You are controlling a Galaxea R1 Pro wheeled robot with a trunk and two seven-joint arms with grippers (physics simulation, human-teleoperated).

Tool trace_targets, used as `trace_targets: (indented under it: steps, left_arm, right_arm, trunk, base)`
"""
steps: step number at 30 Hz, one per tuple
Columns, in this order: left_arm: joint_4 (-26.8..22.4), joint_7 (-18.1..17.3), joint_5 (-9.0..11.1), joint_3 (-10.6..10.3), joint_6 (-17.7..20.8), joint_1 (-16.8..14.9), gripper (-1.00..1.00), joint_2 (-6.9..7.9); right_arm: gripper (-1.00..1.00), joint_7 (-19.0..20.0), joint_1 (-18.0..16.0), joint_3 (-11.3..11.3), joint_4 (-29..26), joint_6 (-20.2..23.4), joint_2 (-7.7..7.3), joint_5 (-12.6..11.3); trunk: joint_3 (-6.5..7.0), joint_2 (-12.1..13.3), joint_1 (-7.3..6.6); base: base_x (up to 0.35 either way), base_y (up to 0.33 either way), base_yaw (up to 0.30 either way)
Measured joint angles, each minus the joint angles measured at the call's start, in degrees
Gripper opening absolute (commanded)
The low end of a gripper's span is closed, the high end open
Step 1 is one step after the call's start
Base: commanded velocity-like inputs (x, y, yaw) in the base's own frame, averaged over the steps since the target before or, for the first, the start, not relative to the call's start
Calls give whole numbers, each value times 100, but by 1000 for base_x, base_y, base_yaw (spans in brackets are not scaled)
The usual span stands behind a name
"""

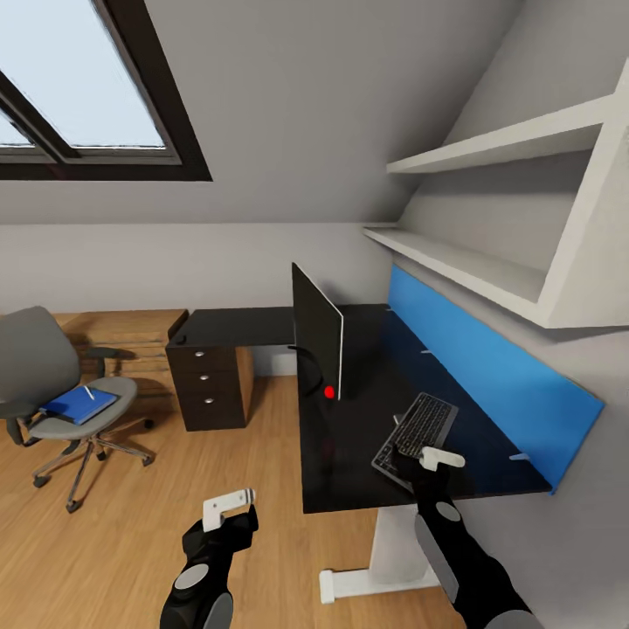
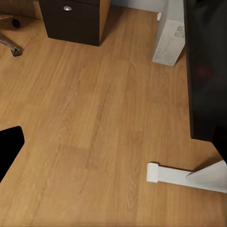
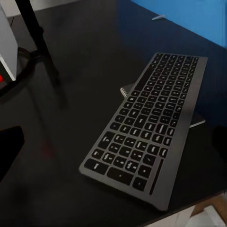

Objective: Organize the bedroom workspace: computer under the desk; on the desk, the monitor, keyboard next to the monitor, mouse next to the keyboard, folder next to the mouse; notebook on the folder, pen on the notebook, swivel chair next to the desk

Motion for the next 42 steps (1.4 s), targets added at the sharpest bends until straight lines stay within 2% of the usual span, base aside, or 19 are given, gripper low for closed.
trace_targets:
  steps: [8, 22, 30, 31, 42]
  left_arm:
    - [3, 2, -3, -1, 0, 0, 100, 0]
    - [14, 6, 0, -5, 0, 0, 100, 0]
    - [67, 13, 1, -26, -1, 0, 100, -1]
    - [98, 19, 3, -91, -2, 0, 100, -1]
    - [97, 24, -7, -240, -15, 0, 100, 0]
  right_arm:
    - [100, -84, -172, -2, 300, -11, -33, 0]
    - [100, -124, -358, 1, 698, -13, -31, 2]
    - [100, -123, -661, -3, 1222, -22, -28, -1]
    - [100, -122, -800, -6, 1478, -40, -32, -5]
    - [100, -125, -1261, -14, 2400, -365, -63, -7]
  trunk:
    - [0, 0, -2]
    - [0, 0, -3]
    - [0, 0, -3]
    - [0, 1, -2]
    - [0, 0, 0]
  base:
    - [110, -6, 0]
    - [300, -31, 0]
    - [308, -131, 0]
    - [176, -117, 0]
    - [54, -36, 0]
